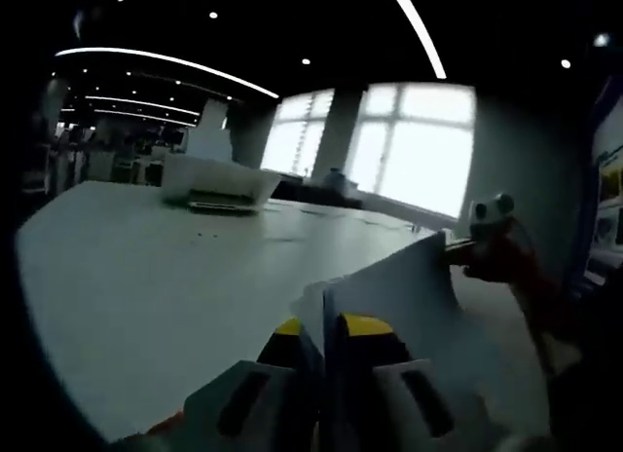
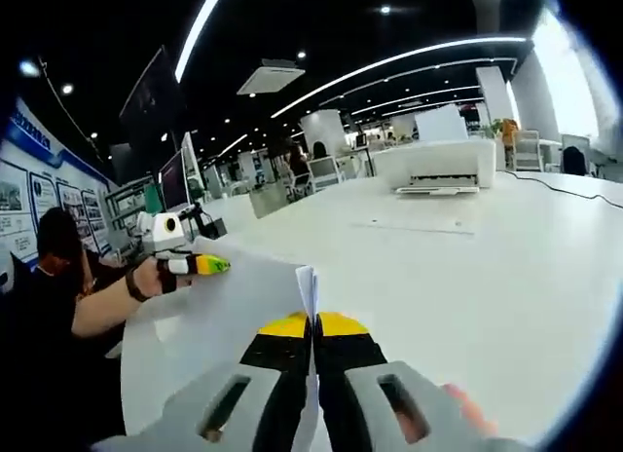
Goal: Organize the stack of printing papers by aligning and flattening the scattered papers on the table
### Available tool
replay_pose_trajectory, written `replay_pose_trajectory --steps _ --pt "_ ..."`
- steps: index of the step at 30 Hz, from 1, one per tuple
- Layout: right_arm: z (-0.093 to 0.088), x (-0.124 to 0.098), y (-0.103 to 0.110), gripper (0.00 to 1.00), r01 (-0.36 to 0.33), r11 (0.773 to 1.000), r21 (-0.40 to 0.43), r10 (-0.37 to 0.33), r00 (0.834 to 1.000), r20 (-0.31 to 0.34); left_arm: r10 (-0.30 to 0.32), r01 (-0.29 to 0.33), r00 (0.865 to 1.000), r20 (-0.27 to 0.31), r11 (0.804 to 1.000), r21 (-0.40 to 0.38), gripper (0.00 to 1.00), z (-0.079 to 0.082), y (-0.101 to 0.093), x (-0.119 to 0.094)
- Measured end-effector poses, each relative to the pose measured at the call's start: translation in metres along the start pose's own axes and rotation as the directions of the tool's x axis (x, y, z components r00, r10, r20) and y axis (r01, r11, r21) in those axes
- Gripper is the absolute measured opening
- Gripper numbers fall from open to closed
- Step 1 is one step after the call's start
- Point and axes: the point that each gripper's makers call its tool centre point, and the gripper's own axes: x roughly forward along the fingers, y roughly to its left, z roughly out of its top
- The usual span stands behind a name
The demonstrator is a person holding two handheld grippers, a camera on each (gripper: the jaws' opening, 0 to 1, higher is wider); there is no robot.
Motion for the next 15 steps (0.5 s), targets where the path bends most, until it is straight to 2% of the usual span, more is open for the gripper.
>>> replay_pose_trajectory --steps 5,9,12,15 --pt "-0.008 0.004 -0.008 0.0 0.015 1.0 0.002 -0.015 1.0 0.015 0.038 -0.036 0.999 -0.035 0.998 0.056 0.11 -0.012 0.005 0.006" --pt "-0.016 0.004 -0.011 0.0 0.032 0.999 0.019 -0.032 0.999 0.016 0.052 -0.048 0.997 -0.05 0.997 0.067 0.13 -0.018 0.008 0.009" --pt "-0.018 0.005 -0.013 0.0 0.035 0.999 0.024 -0.036 0.999 0.024 0.086 -0.08 0.995 -0.059 0.992 0.094 0.14 -0.021 0.017 0.011" --pt "-0.019 0.009 -0.022 0.0 0.042 0.999 0.032 -0.043 0.999 0.019 0.102 -0.096 0.992 -0.068 0.991 0.089 0.16 -0.026 0.023 0.013"
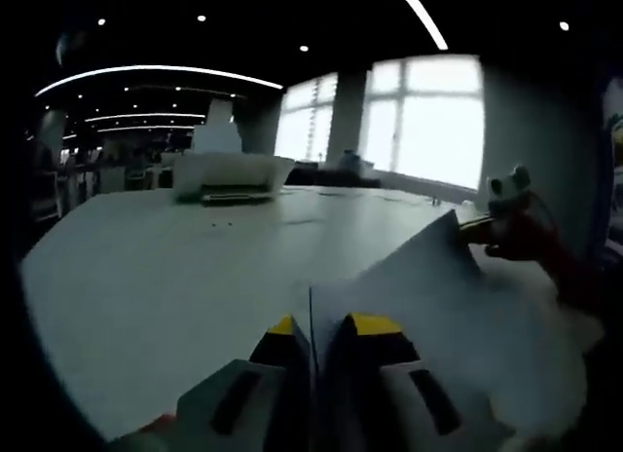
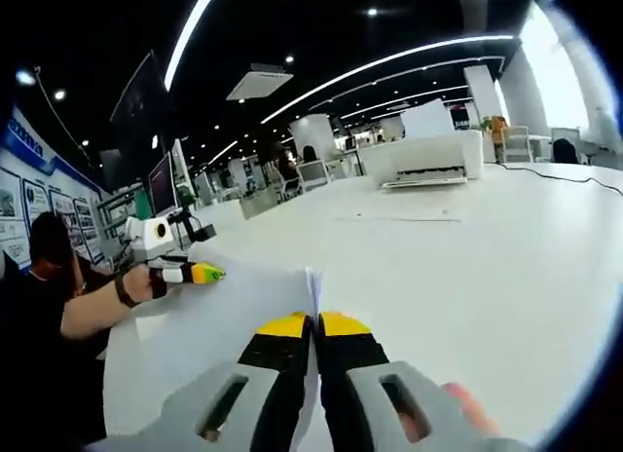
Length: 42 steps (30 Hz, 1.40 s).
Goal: Organize the stack of printing papers by aligning and flattening the scattered papers on the table
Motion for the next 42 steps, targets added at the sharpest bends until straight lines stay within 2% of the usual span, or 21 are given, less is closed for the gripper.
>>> replay_pose_trajectory --steps 2,4,7,16,22,32,42 --pt "-0.003 0.002 -0.004 0.0 0.017 1.0 -0.015 -0.017 1.0 -0.014 -0.001 0.001 1.0 -0.003 0.999 -0.048 0.16 -0.002 0.002 0.002" --pt "-0.005 0.004 -0.008 0.0 0.032 0.999 -0.029 -0.033 0.999 -0.021 0.017 -0.017 1.0 -0.002 0.998 -0.06 0.18 -0.002 0.006 0.002" --pt "-0.006 0.007 -0.014 0.01 0.042 0.999 -0.028 -0.043 0.999 -0.028 0.06 -0.061 0.998 -0.006 0.998 -0.018 0.22 -0.003 0.014 0.002" --pt "-0.011 0.01 -0.026 0.05 0.085 0.996 -0.026 -0.086 0.995 -0.045 0.101 -0.101 0.994 -0.035 0.995 0.011 0.28 -0.011 0.023 0.002" --pt "-0.013 0.011 -0.027 0.08 0.096 0.995 -0.041 -0.098 0.994 -0.057 0.106 -0.106 0.993 -0.047 0.994 0.006 0.29 -0.014 0.023 0.001" --pt "-0.017 0.01 -0.032 0.17 0.125 0.991 -0.052 -0.129 0.989 -0.07 0.138 -0.138 0.989 -0.054 0.99 0.011 0.37 -0.015 0.028 0.0" --pt "-0.015 0.006 -0.04 0.22 0.15 0.988 -0.029 -0.152 0.987 -0.055 0.119 -0.12 0.992 -0.04 0.992 -0.028 0.39 -0.011 0.028 -0.002"
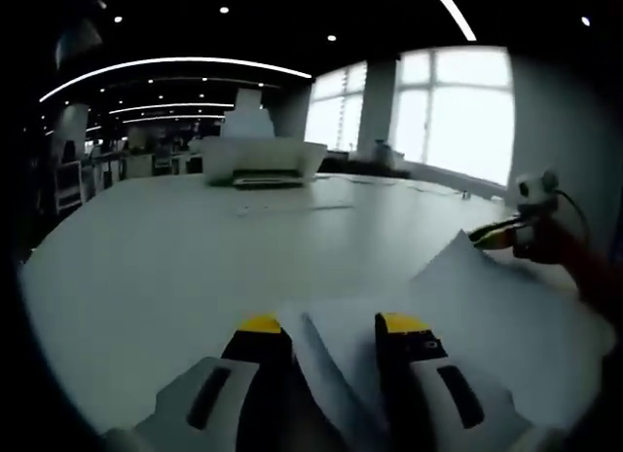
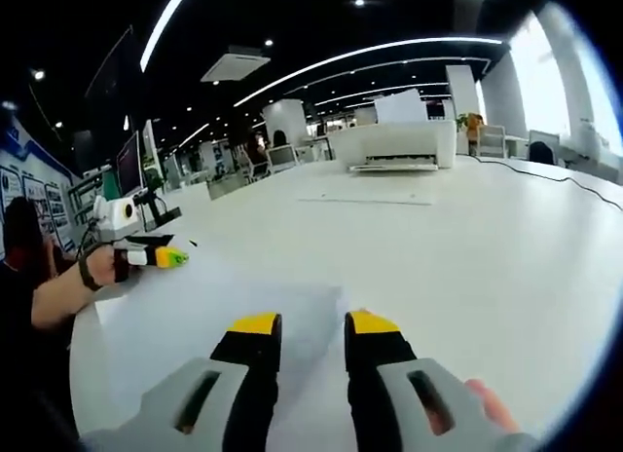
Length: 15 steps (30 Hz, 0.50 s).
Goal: Organize the stack of printing papers by aligning and flattening the scattered papers on the table
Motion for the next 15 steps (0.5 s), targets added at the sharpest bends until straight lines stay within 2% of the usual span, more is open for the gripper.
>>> replay_pose_trajectory --steps 7,11,15 --pt "0.002 -0.005 -0.004 0.25 0.012 1.0 0.012 -0.012 1.0 0.015 -0.003 0.004 1.0 0.029 1.0 -0.017 0.5 0.007 0.0 -0.004" --pt "0.002 -0.01 -0.004 0.25 0.014 1.0 0.011 -0.014 1.0 0.016 -0.003 0.004 0.999 0.046 1.0 -0.03 0.53 0.011 0.004 -0.01" --pt "0.0 -0.02 -0.004 0.25 0.015 1.0 0.008 -0.015 1.0 0.015 -0.034 0.037 0.997 0.067 0.998 -0.048 0.53 0.013 0.003 -0.028"
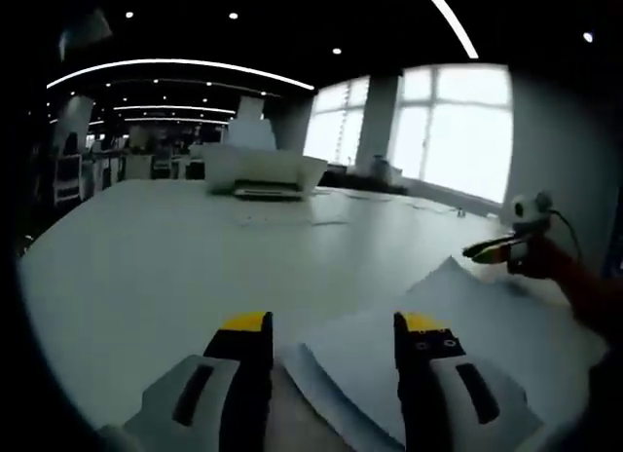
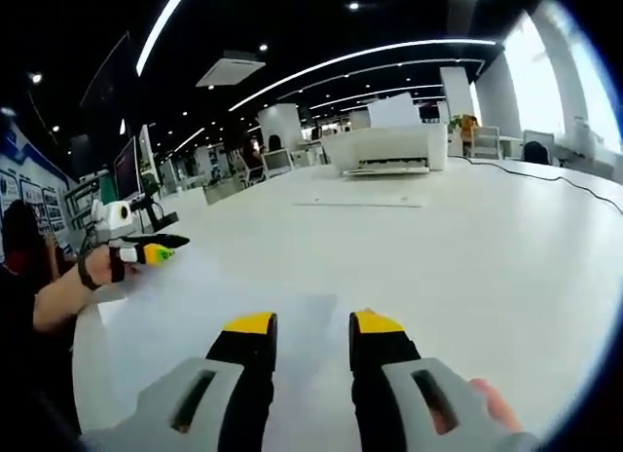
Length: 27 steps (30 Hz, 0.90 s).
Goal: Organize the stack of printing papers by aligning and flattening the scattered papers on the table
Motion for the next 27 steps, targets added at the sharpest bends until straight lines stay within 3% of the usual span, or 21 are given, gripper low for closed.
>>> replay_pose_trajectory --steps 4,9,11,20,27 --pt "-0.004 -0.012 -0.001 0.25 -0.003 1.0 -0.002 0.003 1.0 -0.008 -0.047 0.047 0.999 0.003 0.999 -0.028 0.52 0.002 -0.005 -0.02" --pt "-0.007 -0.029 0.002 0.25 -0.016 1.0 0.008 0.016 1.0 0.004 -0.16 0.157 0.986 -0.051 0.986 -0.05 0.53 -0.009 -0.029 -0.047" --pt "-0.009 -0.033 0.002 0.25 -0.022 1.0 0.011 0.021 1.0 0.006 -0.177 0.174 0.982 -0.067 0.983 -0.06 0.53 -0.013 -0.033 -0.051" --pt "-0.027 -0.041 0.007 0.25 -0.04 0.999 0.021 0.04 0.999 -0.02 -0.125 0.126 0.977 -0.175 0.992 -0.01 0.57 -0.039 -0.032 -0.052" --pt "-0.032 -0.036 0.014 0.26 -0.075 0.997 0.022 0.076 0.996 -0.041 -0.124 0.121 0.973 -0.196 0.992 -0.025 0.58 -0.042 -0.037 -0.045"
